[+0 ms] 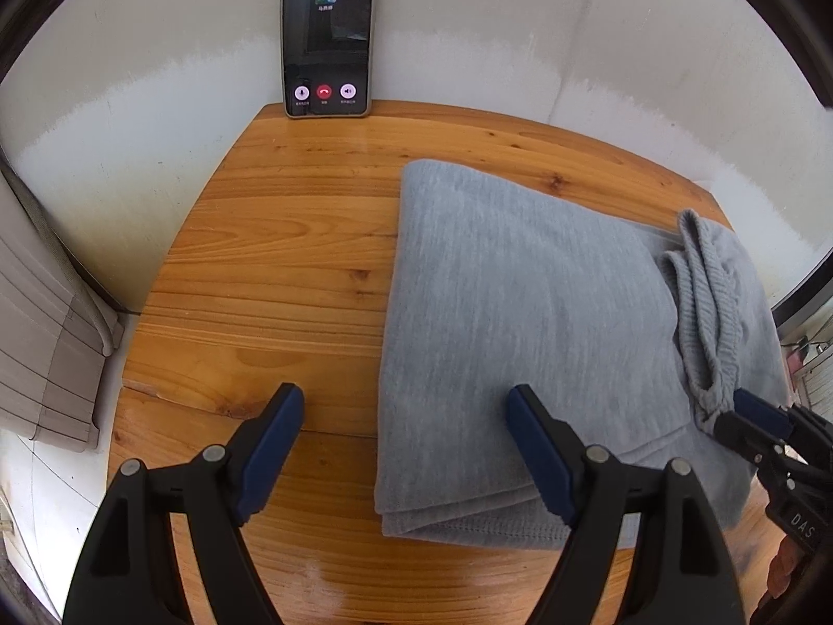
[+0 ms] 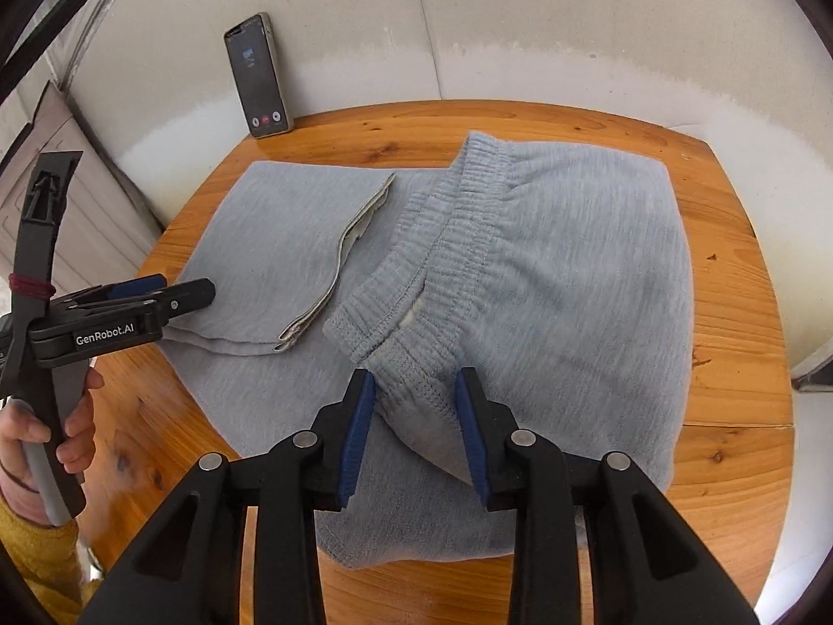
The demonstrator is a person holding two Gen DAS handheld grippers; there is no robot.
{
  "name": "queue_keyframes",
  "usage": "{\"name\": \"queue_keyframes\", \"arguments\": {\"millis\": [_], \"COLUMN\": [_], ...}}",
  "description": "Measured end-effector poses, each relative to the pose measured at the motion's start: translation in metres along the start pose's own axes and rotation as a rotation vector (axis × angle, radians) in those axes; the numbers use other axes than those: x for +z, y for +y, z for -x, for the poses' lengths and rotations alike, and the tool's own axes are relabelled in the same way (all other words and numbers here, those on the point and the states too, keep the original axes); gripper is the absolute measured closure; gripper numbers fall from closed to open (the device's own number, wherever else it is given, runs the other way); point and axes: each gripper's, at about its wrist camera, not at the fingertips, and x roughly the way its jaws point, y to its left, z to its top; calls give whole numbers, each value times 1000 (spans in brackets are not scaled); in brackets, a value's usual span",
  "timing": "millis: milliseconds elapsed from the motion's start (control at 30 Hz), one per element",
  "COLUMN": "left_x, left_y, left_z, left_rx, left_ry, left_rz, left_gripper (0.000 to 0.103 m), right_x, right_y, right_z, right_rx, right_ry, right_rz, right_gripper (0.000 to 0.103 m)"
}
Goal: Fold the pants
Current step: 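Lift the cuffs with the right gripper and lay them onto the folded waistband, then open the right gripper and withdraw it from the folded stack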
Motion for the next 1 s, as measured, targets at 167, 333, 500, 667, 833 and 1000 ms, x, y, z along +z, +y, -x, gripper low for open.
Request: {"name": "queue_keyframes", "arguments": {"millis": [167, 333, 500, 667, 833, 1000], "left_x": [-3, -11, -26, -38, -42, -44], "left_y": [2, 0, -4, -6, -4, -2], "left_z": [-1, 2, 10, 16, 19, 26], "left_rx": [-5, -5, -12, -21, -32, -12], "left_ry": [-2, 18, 33, 40, 43, 31], "left_rz": [9, 1, -14, -21, -22, -38], "left_gripper": [18, 17, 17, 17, 17, 17], "right_x": [0, -5, -11, -19, -21, -24], "right_y": [8, 15, 12, 9, 9, -3], "right_z": [-2, 1, 9, 16, 22, 42], "right_rx": [-23, -62, -48, -49, -22, 9], "right_ry": [18, 45, 54, 22, 11, -4], "right_rz": [26, 81, 70, 59, 40, -35], "right_gripper": [57, 57, 57, 54, 49, 49]}}
